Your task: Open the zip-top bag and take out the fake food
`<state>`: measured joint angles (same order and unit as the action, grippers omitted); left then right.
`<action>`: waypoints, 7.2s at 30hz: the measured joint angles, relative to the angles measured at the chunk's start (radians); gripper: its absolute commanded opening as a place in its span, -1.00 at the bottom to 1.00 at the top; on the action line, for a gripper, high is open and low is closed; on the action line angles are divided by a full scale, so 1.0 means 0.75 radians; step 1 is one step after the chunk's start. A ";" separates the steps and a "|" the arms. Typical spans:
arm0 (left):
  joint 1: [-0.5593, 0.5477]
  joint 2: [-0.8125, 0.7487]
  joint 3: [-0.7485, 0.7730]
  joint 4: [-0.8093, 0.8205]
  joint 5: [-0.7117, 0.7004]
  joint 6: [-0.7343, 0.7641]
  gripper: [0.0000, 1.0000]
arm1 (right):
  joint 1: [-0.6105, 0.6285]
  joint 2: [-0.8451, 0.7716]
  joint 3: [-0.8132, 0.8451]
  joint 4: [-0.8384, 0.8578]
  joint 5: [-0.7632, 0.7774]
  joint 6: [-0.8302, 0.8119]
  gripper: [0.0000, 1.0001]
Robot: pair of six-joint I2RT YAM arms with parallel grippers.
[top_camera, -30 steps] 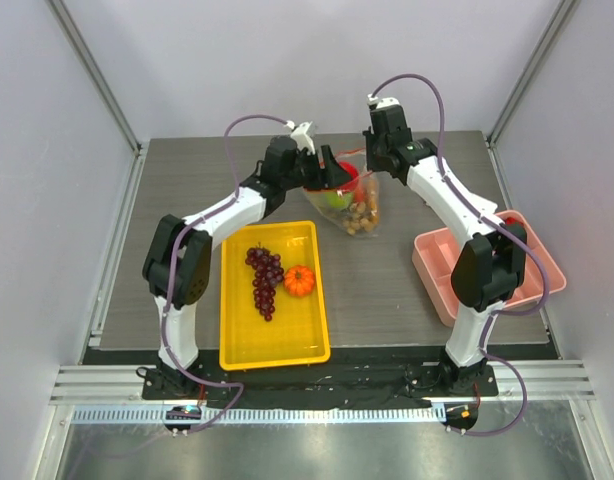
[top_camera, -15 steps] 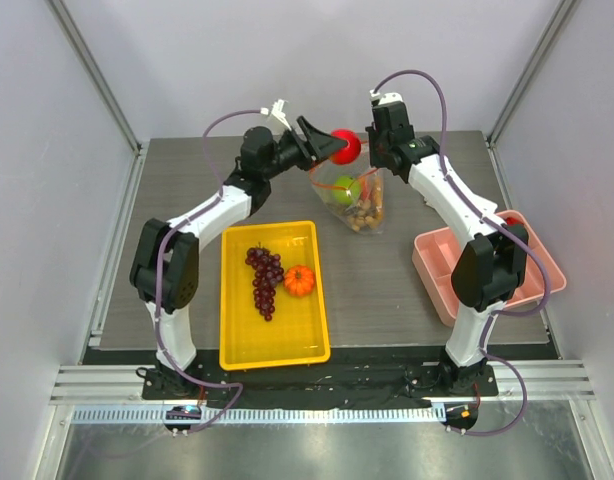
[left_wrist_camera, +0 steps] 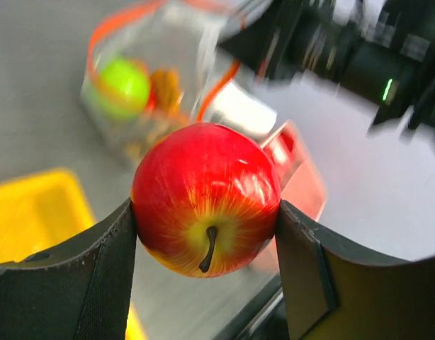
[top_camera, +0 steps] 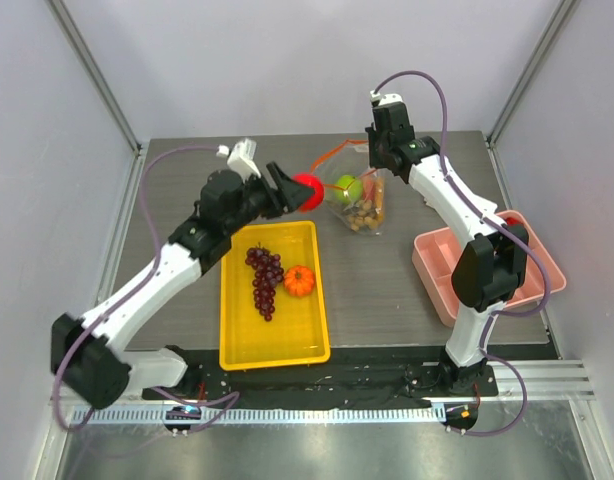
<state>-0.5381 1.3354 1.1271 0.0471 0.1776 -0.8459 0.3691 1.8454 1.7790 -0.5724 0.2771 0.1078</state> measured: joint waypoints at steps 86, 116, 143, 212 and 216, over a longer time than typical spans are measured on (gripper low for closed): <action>-0.056 1.258 1.183 -0.844 0.310 1.105 0.26 | 0.013 -0.036 -0.023 -0.041 -0.244 0.065 -0.97; -0.017 1.289 1.213 -0.791 0.241 0.716 -1.00 | -0.017 -0.065 -0.132 0.033 -0.291 0.124 -0.97; -0.023 1.053 1.145 -0.558 0.311 -0.115 -1.00 | 0.111 -0.166 -0.219 0.073 -0.114 0.054 -0.97; -0.109 0.524 0.358 0.070 0.296 0.069 -0.61 | -0.035 -0.074 -0.115 0.066 -0.449 0.266 -0.97; -0.098 0.740 0.539 0.053 0.279 0.096 -0.57 | -0.035 -0.074 -0.099 0.049 -0.472 0.281 -0.97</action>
<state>-0.6117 1.8900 1.5314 0.0872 0.3866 -0.7738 0.3431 1.7901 1.7046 -0.5358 -0.0765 0.3187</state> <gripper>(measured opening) 0.191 0.026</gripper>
